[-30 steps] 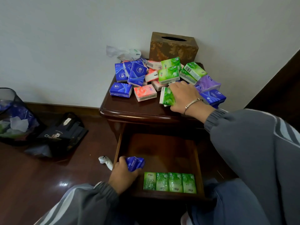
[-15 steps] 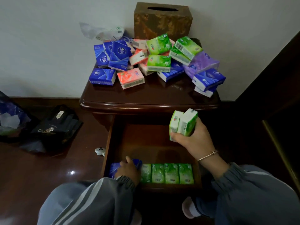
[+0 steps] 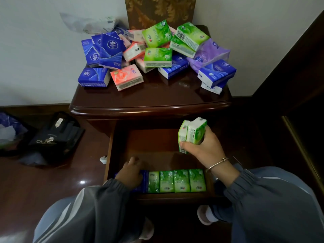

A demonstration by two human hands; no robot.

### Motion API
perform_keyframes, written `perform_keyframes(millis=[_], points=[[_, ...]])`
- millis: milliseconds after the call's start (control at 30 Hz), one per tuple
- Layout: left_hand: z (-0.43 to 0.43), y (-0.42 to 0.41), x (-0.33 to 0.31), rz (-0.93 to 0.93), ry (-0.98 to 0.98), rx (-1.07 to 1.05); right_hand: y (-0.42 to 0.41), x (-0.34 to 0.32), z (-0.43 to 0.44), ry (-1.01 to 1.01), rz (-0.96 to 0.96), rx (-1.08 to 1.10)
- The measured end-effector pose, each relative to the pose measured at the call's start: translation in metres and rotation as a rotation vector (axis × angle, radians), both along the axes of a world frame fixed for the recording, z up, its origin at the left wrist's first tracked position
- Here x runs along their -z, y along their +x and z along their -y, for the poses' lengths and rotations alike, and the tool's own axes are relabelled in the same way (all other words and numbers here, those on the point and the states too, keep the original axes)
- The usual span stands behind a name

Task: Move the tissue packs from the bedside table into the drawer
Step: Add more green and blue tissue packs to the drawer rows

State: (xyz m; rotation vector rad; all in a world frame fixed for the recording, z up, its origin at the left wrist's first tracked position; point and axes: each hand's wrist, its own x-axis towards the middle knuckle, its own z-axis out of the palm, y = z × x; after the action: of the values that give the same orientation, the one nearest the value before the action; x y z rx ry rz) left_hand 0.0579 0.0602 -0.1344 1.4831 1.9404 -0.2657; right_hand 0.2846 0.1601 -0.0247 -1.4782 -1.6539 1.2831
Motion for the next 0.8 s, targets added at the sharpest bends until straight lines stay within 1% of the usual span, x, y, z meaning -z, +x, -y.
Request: perform_keyframes(millis=[67,100,200,267,300,367,533,700,800], points=[[-0.007,-0.012,0.003,0.044,0.049,0.107,-0.001,0.0,0.0,0.001,0.0,0.004],[-0.011,-0.018,0.004,0.084,0.018,0.153,-0.001,0.001,0.0,0.001,0.001,0.008],[-0.017,-0.031,0.007,0.201,-0.225,0.215,-0.002,0.002,0.0,-0.011,-0.001,0.015],[-0.017,-0.034,0.01,0.153,-0.358,0.241,-0.003,0.003,0.0,-0.022,0.009,0.008],[-0.017,-0.034,0.011,0.101,-0.385,0.272,-0.003,0.003,0.0,-0.025,0.014,0.004],[-0.018,-0.03,0.012,0.021,-0.369,0.359,-0.004,0.003,0.0,-0.027,0.022,0.001],[-0.024,-0.031,0.011,-0.007,-0.303,0.465,-0.006,0.003,-0.001,-0.02,0.05,-0.011],[-0.03,-0.042,0.01,0.021,-0.29,0.429,-0.008,0.002,-0.002,-0.004,0.087,-0.034],[-0.037,-0.045,0.008,0.01,-0.325,0.424,-0.009,0.001,-0.001,-0.004,0.094,-0.043]])
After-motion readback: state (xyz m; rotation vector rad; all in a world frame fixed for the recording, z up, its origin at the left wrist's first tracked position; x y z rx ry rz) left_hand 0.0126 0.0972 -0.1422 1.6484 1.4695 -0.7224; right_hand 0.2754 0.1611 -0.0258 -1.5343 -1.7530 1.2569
